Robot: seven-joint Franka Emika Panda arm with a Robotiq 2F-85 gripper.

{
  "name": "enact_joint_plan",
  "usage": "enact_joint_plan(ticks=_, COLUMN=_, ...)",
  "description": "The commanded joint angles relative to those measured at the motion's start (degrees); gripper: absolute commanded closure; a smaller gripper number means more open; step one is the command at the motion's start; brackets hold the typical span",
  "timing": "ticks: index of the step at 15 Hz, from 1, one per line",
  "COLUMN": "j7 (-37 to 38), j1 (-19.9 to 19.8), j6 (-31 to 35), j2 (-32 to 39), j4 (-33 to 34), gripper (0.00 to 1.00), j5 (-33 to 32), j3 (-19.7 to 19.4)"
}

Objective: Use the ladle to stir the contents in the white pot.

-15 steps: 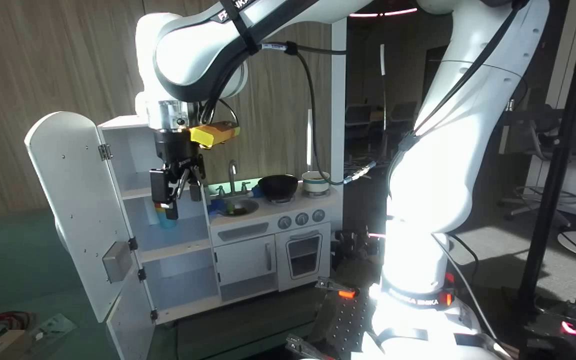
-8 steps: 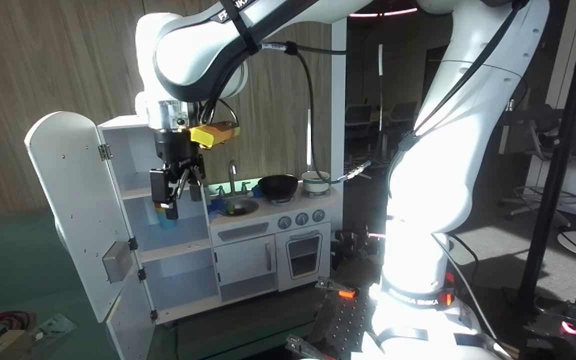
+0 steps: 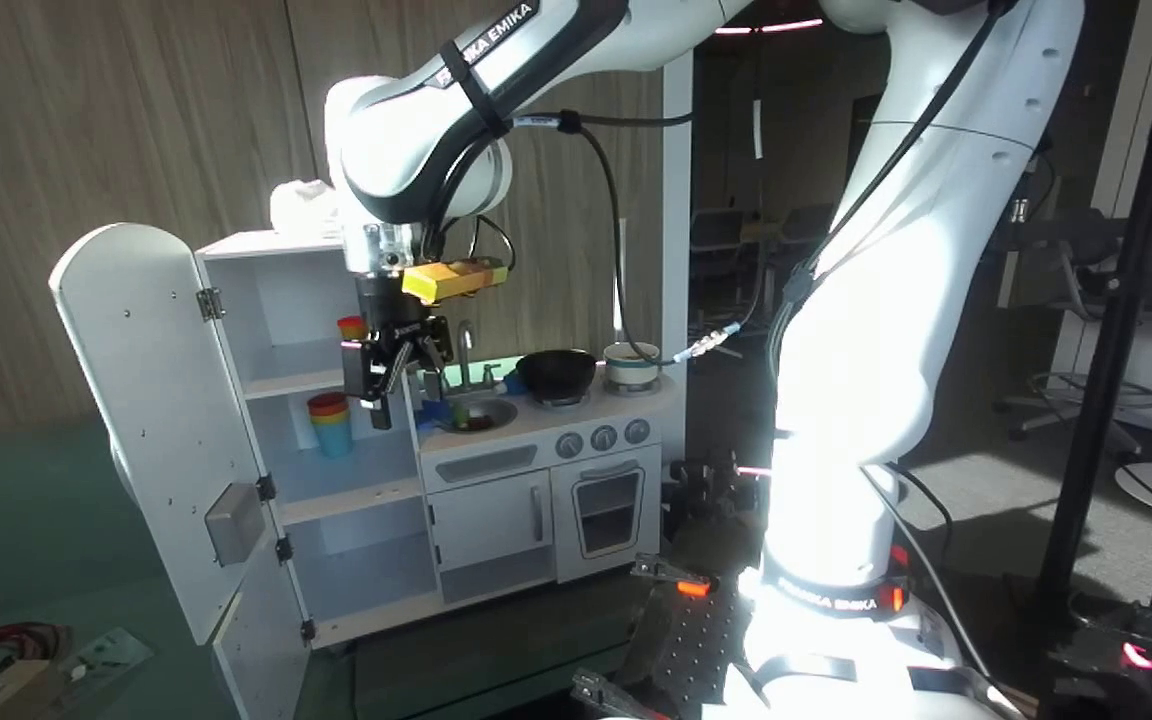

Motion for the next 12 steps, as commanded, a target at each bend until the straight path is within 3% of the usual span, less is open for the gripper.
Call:
enact_joint_plan(ticks=1, j7=1.06, j1=-4.79, j6=3.75, j2=5.97, j4=5.11, gripper=0.00, j5=-2.08, j3=-4.68)
enact_joint_plan(ticks=3, j7=3.31, j1=-7.67, j6=6.62, j2=10.70, j4=8.49, gripper=0.00, j5=-5.70, j3=-6.50)
enact_joint_plan(ticks=5, j7=-3.31, j1=-8.98, j6=3.51, j2=16.18, j4=13.73, gripper=0.00, j5=-2.97, j3=-10.01)
enact_joint_plan(ticks=9, j7=-11.54, j1=-11.27, j6=5.26, j2=22.66, j4=19.13, gripper=0.00, j5=7.16, j3=-12.98)
enact_joint_plan(ticks=12, j7=-16.73, j1=-13.51, j6=5.25, j2=25.46, j4=22.48, gripper=0.00, j5=16.16, j3=-13.03)
